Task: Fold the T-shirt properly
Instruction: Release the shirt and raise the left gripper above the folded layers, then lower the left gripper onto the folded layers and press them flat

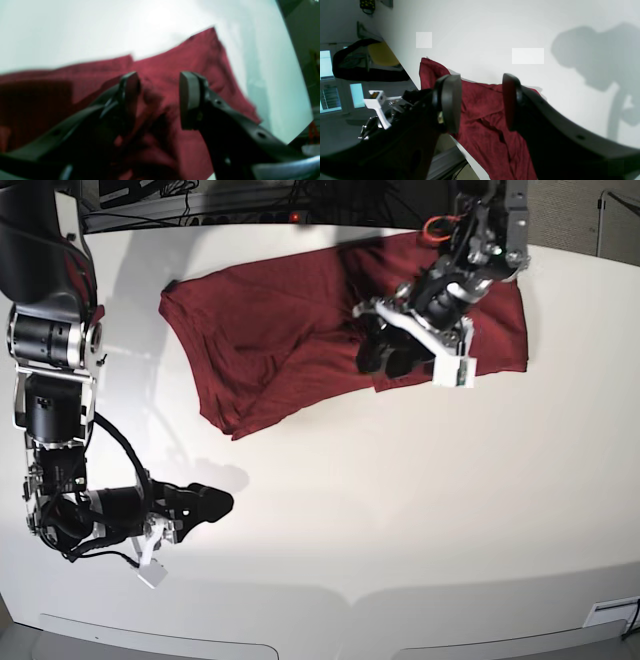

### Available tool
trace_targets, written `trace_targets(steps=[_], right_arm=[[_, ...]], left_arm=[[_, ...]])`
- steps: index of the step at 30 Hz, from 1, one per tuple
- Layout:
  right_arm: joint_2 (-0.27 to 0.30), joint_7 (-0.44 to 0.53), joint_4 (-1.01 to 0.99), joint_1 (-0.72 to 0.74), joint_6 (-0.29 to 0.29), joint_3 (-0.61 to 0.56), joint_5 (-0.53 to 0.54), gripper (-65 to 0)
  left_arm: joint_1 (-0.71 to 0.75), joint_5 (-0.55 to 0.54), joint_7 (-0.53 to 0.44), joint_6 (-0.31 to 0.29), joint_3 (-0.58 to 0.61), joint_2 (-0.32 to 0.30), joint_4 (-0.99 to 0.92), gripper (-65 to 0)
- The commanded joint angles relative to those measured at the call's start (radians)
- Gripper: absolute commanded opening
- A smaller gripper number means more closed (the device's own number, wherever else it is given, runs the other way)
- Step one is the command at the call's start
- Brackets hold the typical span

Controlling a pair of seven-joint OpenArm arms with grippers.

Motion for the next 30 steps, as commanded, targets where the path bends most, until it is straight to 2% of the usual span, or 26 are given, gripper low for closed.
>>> trace_targets(steps=[1, 7, 11, 14, 17, 24, 27, 30], right_arm=[[0.014, 0.008, 0.015, 0.040, 0.004, 0.003, 0.027, -37.9], [0.021, 0.008, 0.015, 0.040, 0.004, 0.003, 0.027, -37.9], [0.028, 0.008, 0.015, 0.041, 0.004, 0.003, 0.027, -37.9], [0.031, 0.008, 0.015, 0.040, 0.004, 0.003, 0.027, -37.9], [0.030, 0.008, 0.015, 0.040, 0.004, 0.003, 0.027, -37.9], [0.029, 0.008, 0.015, 0.037, 0.004, 0.003, 0.027, -37.9], [0.030, 0.008, 0.015, 0.035, 0.004, 0.003, 0.026, -37.9], [0.030, 0.008, 0.015, 0.035, 0.004, 0.003, 0.026, -37.9]], left_arm=[[-0.024, -0.004, -0.024, -0.008, 0.003, 0.020, 0.018, -38.8], [-0.116, 0.006, -0.014, -0.008, 0.003, 0.067, 0.018, -38.8], [-0.143, 0.053, 0.067, -0.008, 0.000, 0.066, 0.019, -38.8], [-0.143, 0.137, 0.135, -0.008, 0.000, 0.063, 0.020, -38.8], [-0.134, 0.285, 0.175, -0.006, -0.001, 0.063, 0.020, -38.8], [-0.130, 0.525, 0.157, 0.188, -0.002, 0.063, 0.020, -38.8], [-0.130, 0.593, 0.157, 0.217, -0.002, 0.063, 0.020, -38.8], [-0.130, 0.630, 0.160, 0.217, -0.002, 0.063, 0.020, -38.8]])
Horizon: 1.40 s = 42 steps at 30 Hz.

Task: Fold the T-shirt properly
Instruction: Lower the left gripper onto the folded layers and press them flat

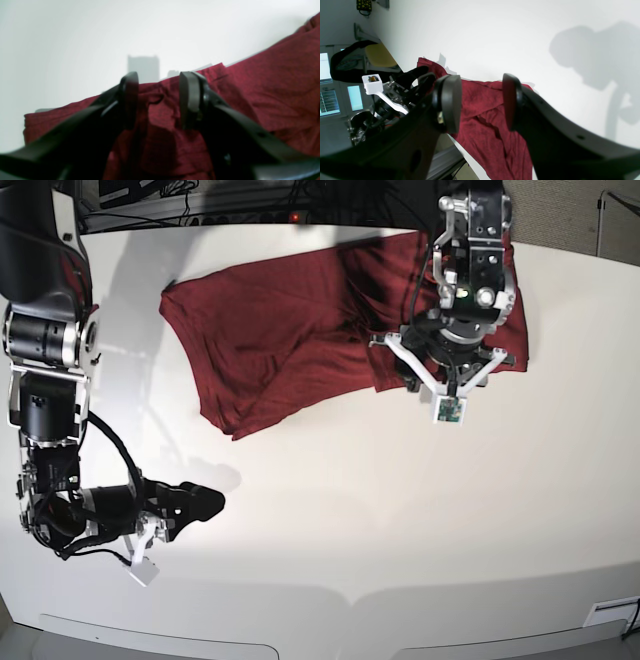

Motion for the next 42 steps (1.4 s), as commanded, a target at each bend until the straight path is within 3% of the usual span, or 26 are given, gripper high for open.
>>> trace_targets(steps=[1, 8, 12, 15, 20, 26, 31, 34, 42], right_arm=[[0.011, 0.008, 0.015, 0.036, 0.004, 0.003, 0.027, -37.9], [0.011, 0.008, 0.015, 0.036, 0.004, 0.003, 0.026, -37.9], [0.011, 0.008, 0.015, 0.036, 0.004, 0.003, 0.027, -37.9], [0.006, 0.008, 0.015, 0.036, 0.004, 0.003, 0.026, -37.9], [-0.011, 0.008, 0.015, 0.036, 0.004, 0.002, 0.019, -37.9], [-0.013, 0.008, 0.015, 0.036, 0.004, -0.038, 0.000, -37.9], [-0.013, 0.008, 0.015, 0.036, 0.004, -0.059, 0.000, -37.9], [-0.014, 0.008, 0.015, 0.036, 0.004, -0.059, 0.000, -37.9], [-0.013, 0.008, 0.015, 0.036, 0.004, -0.059, 0.001, -37.9]], left_arm=[[-0.009, 0.013, -0.013, 0.004, 0.002, 0.005, 0.020, -38.8], [0.001, 0.024, 0.047, 0.004, -0.097, 0.005, 0.020, -38.8], [0.020, -0.053, 0.055, 0.002, -0.185, 0.005, 0.021, -40.3], [0.025, -0.142, 0.074, -0.060, -0.237, 0.005, 0.021, -42.3], [0.026, -0.406, 0.169, -0.217, -0.272, 0.005, 0.073, -42.3], [0.026, -0.489, 0.253, -0.231, -0.272, 0.004, 0.206, -42.3], [0.065, -0.526, 0.261, -0.290, -0.272, -0.030, 0.209, -42.2], [0.104, -0.541, 0.251, -0.290, -0.272, -0.060, 0.209, -42.2], [0.192, -0.539, 0.106, -0.290, -0.272, -0.089, 0.208, -42.2]])
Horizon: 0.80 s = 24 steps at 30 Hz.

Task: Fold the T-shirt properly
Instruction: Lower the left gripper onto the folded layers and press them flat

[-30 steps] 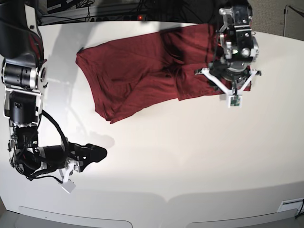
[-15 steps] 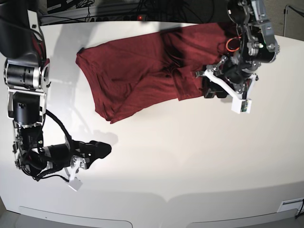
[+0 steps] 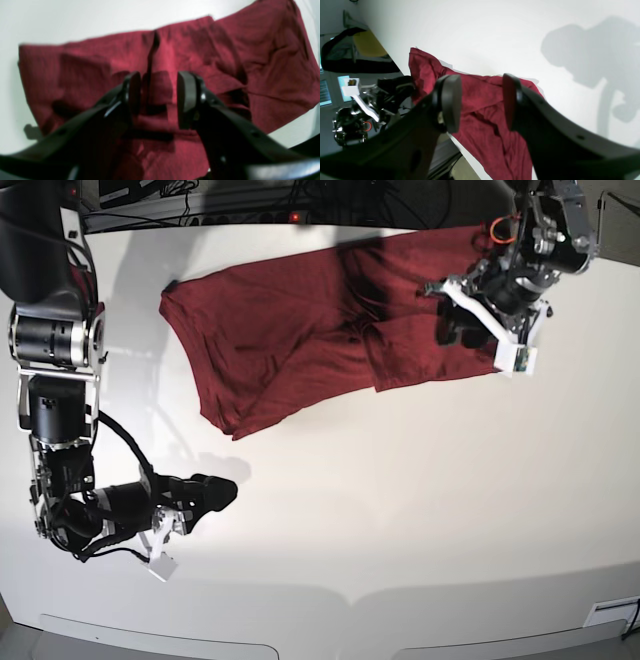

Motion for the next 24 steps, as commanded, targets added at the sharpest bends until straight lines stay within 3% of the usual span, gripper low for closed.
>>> trace_targets(steps=[1, 12, 16, 19, 24], right_arm=[[0.010, 0.008, 0.015, 0.036, 0.004, 0.003, 0.027, -37.9], [0.009, 0.008, 0.015, 0.036, 0.004, 0.003, 0.028, -37.9], [0.009, 0.008, 0.015, 0.036, 0.004, 0.003, 0.028, -37.9], [0.009, 0.008, 0.015, 0.036, 0.004, 0.003, 0.028, -37.9], [0.009, 0.008, 0.015, 0.036, 0.004, 0.003, 0.028, -37.9]], left_arm=[[-0.006, -0.014, -0.040, -0.001, 0.001, 0.000, 0.015, -42.2], [-0.004, -0.008, -0.194, -0.001, 0.001, 0.000, -0.143, -42.2], [-0.004, -0.093, -0.146, -0.003, 0.003, 0.000, -0.154, -42.2], [-0.004, -0.167, -0.099, -0.047, 0.027, 0.000, -0.154, -42.2], [-0.004, -0.126, -0.158, -0.053, 0.140, 0.000, -0.154, -42.2]])
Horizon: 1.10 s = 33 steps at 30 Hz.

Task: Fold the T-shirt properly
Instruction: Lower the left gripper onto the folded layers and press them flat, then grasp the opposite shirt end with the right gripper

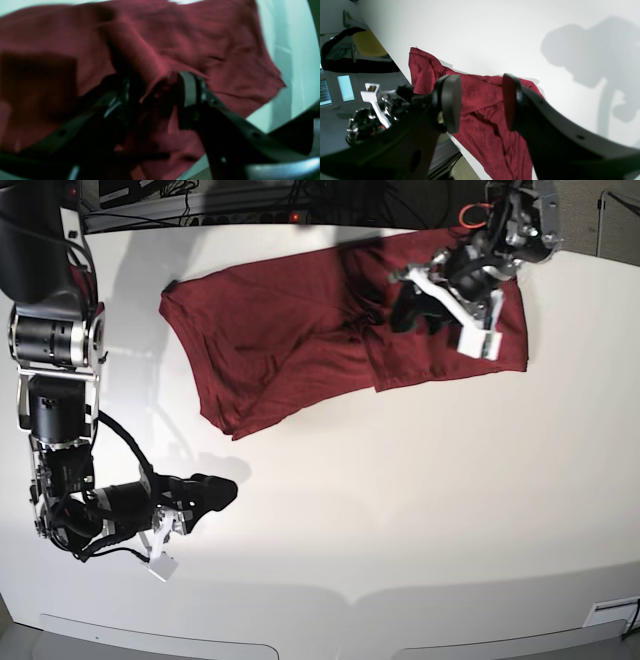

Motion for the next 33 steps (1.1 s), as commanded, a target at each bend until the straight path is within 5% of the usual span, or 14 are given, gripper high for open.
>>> trace_targets(steps=[1, 9, 15, 21, 27, 33], right_arm=[[0.010, 0.008, 0.015, 0.036, 0.004, 0.003, 0.027, -37.9], [0.011, 0.008, 0.015, 0.036, 0.004, 0.003, 0.027, -37.9], [0.020, 0.008, 0.015, 0.036, 0.004, 0.003, 0.029, -37.9], [0.119, 0.008, 0.015, 0.035, 0.004, 0.003, 0.125, -37.9], [0.248, 0.008, 0.015, -0.037, 0.004, 0.003, 0.169, -37.9], [0.241, 0.008, 0.014, -0.185, 0.004, 0.003, 0.168, -37.9]], left_arm=[[-0.003, 0.003, -0.035, -0.004, 0.017, 0.002, 0.016, -42.2], [-0.081, -0.008, -0.050, 0.098, 0.115, 0.002, 0.016, -42.2], [-0.140, 0.025, -0.018, 0.102, 0.131, 0.015, 0.016, -42.2], [-0.169, 0.048, -0.017, 0.101, 0.131, 0.014, 0.101, -42.2], [-0.169, 0.224, -0.018, 0.114, 0.117, 0.012, 0.221, -42.2], [-0.168, 0.236, -0.018, 0.115, -0.034, 0.012, 0.225, -42.2]])
